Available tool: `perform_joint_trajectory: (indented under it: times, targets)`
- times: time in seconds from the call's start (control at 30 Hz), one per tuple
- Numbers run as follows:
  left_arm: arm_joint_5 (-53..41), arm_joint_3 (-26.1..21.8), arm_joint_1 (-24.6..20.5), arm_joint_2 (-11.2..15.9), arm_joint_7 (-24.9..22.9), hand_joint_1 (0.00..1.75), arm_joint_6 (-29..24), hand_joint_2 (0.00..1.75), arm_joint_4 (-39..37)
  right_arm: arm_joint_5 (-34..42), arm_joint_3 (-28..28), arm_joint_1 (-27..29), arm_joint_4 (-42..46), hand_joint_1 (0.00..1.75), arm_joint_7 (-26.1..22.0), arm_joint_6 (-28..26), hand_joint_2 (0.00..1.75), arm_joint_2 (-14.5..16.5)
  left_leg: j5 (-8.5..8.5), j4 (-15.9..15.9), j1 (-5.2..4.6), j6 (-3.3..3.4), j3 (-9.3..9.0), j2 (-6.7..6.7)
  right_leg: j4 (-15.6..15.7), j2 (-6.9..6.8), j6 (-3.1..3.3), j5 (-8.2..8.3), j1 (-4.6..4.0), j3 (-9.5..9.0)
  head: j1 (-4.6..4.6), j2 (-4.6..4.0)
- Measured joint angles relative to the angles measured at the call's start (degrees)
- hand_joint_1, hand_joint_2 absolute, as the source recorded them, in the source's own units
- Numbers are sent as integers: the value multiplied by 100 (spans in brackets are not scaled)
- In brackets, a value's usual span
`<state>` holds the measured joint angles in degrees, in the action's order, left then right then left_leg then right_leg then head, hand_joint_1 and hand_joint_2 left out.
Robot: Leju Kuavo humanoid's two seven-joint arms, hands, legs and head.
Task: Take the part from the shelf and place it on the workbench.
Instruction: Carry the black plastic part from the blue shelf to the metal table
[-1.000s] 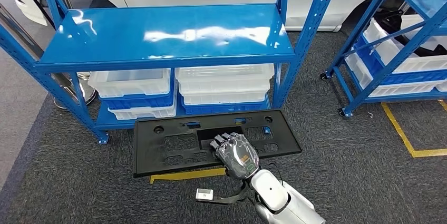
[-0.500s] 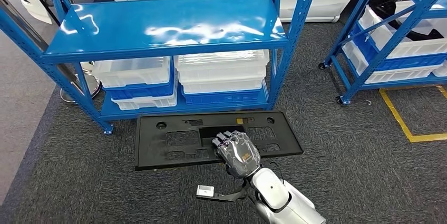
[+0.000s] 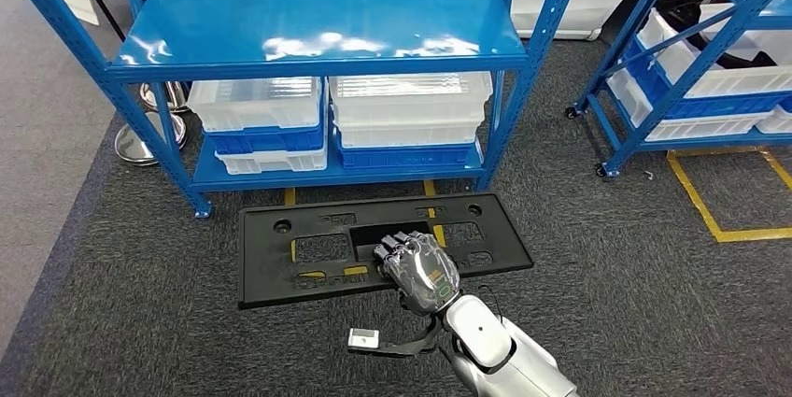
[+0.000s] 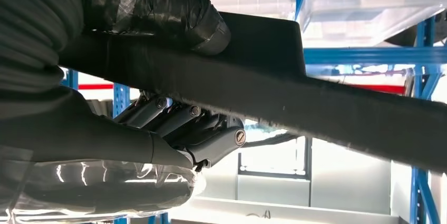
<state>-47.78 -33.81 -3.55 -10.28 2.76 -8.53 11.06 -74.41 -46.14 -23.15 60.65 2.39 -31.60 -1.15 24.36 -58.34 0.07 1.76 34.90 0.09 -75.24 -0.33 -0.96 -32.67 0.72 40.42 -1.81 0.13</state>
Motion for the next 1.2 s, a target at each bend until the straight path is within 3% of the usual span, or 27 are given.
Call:
perform_joint_trajectory:
  times: [0.07, 0.13, 0.2, 0.27, 0.3, 0.37, 0.43, 0.47, 0.5, 0.53, 0.6, 0.67, 0.7, 0.8, 0.97, 1.03, 1.1, 1.13, 1.17, 1.2]
  targets:
    - [-5, -2, -2, 1, -1, 0, 1, 175, 0, 42, 0, -43, -21, 175, -10, 22, 175, 28, -114, -5, -52, 8, 138, -5, 537, 10, 147, 266, -70, -486, 1, 0]
    - [-14, -3, -3, -8, -3, 0, 5, 175, 0, 68, 1, -104, -28, 175, -19, 36, 175, 61, -222, 1, -78, -16, 223, -4, 1333, 11, 305, 281, -143, -1018, 7, 0]
    - [-23, -4, -6, -13, -5, 0, 11, 175, 0, 93, 2, -158, -34, 175, -27, 49, 175, 84, -325, 45, -50, -74, 253, 6, 1741, 13, 372, 215, -197, -1202, 8, 0]
    - [-34, -4, -11, -7, -3, 0, 13, 175, 0, 127, 3, -184, -42, 175, -35, 63, 175, 98, -390, 92, -29, -141, 266, 5, 1863, 8, 376, 332, -192, -1173, 0, 0]
    - [-45, -4, -8, -3, -3, 0, 12, 175, 0, 142, 3, -191, -45, 175, -39, 69, 175, 110, -324, 52, -28, -175, 295, -1, 1918, 3, 382, 403, -167, -1158, -1, 0]
    - [-72, -4, 5, 4, -11, 0, 4, 175, 0, 167, 4, -193, -52, 175, -45, 85, 175, 144, 113, -339, -10, -242, 427, -12, 1984, -8, 377, 552, -119, -1088, 3, 0]
    - [-89, -4, 9, 11, -18, 0, -1, 175, 0, 202, 4, -192, -66, 175, -51, 104, 175, 164, 596, -1043, 30, -319, 613, -11, 1979, -5, 364, 658, -101, -955, 5, 0]
    - [-90, -4, 8, 15, -19, 0, -1, 175, 0, 227, 4, -188, -76, 175, -55, 114, 175, 167, 662, -1317, 53, -355, 656, -11, 1962, -1, 344, 703, -90, -884, 5, 0]
    - [-90, -5, 9, 19, -19, 0, -2, 175, 0, 256, 4, -184, -86, 175, -60, 127, 175, 167, 606, -1436, 74, -386, 621, -11, 1934, 14, 317, 744, -75, -806, 6, 0]
    - [-90, -5, 12, 21, -19, 0, -2, 175, 0, 290, 4, -181, -92, 175, -67, 144, 175, 168, 467, -1335, 95, -411, 476, -17, 1893, 39, 286, 779, -57, -726, 7, 0]
    - [-90, -7, 15, 30, -19, 0, -2, 175, 0, 350, 4, -181, -96, 175, -83, 176, 175, 176, 277, -650, 138, -443, -67, -127, 1779, 108, 222, 827, -24, -565, 8, 0]
    - [-90, -9, 22, 36, -19, 0, -2, 175, 0, 381, 4, -188, -94, 175, -91, 191, 175, 198, 341, -70, 149, -409, -456, -266, 1666, 182, 158, 865, -17, -437, 5, 0]
    - [-91, -12, 25, 37, -19, 0, -2, 175, 0, 385, 4, -190, -94, 175, -90, 193, 175, 211, 402, 31, 141, -368, -509, -292, 1638, 222, 120, 893, -22, -394, 4, 0]
    - [-92, -20, 25, 38, -19, 0, -2, 175, 0, 386, 4, -189, -94, 175, -88, 194, 175, 226, 412, 32, 118, -288, -475, -232, 1634, 298, 54, 953, -26, -360, 4, 0]
    - [-92, -20, 23, 38, -19, 0, -3, 175, 0, 386, 4, -189, -94, 175, -88, 194, 175, 226, 411, 32, 116, -282, -475, -225, 1637, 305, 48, 956, -28, -359, 4, 0]
    - [-92, -22, 22, 38, -20, 0, -4, 175, 0, 386, 4, -189, -96, 175, -88, 194, 175, 223, 381, 57, 135, -232, -473, -179, 1635, 331, 22, 971, -25, -345, 4, 0]
    - [-92, -29, 21, 38, -22, 0, -4, 175, 0, 388, 4, -191, -98, 175, -88, 194, 175, 219, 315, 91, 152, -127, -443, -69, 1370, 246, -21, 764, -11, -214, -5, 0]
    - [-92, -32, 23, 38, -22, 0, -4, 175, 0, 389, 4, -186, -102, 175, -89, 194, 175, 217, 276, 95, 148, -89, -401, 19, 921, 178, -47, 511, 1, -30, -9, 0]
    - [-93, -35, 24, 38, -24, 0, -4, 175, 0, 390, 4, -181, -109, 175, -90, 194, 175, 217, 238, 83, 137, -74, -349, 149, 832, 48, -58, 413, 5, -96, -14, 0]
    - [-93, -36, 26, 38, -25, 0, -4, 175, 0, 390, 4, -180, -116, 175, -90, 194, 175, 216, 216, 67, 126, -88, -310, 265, 948, -103, -52, 393, -3, -254, -14, 0]
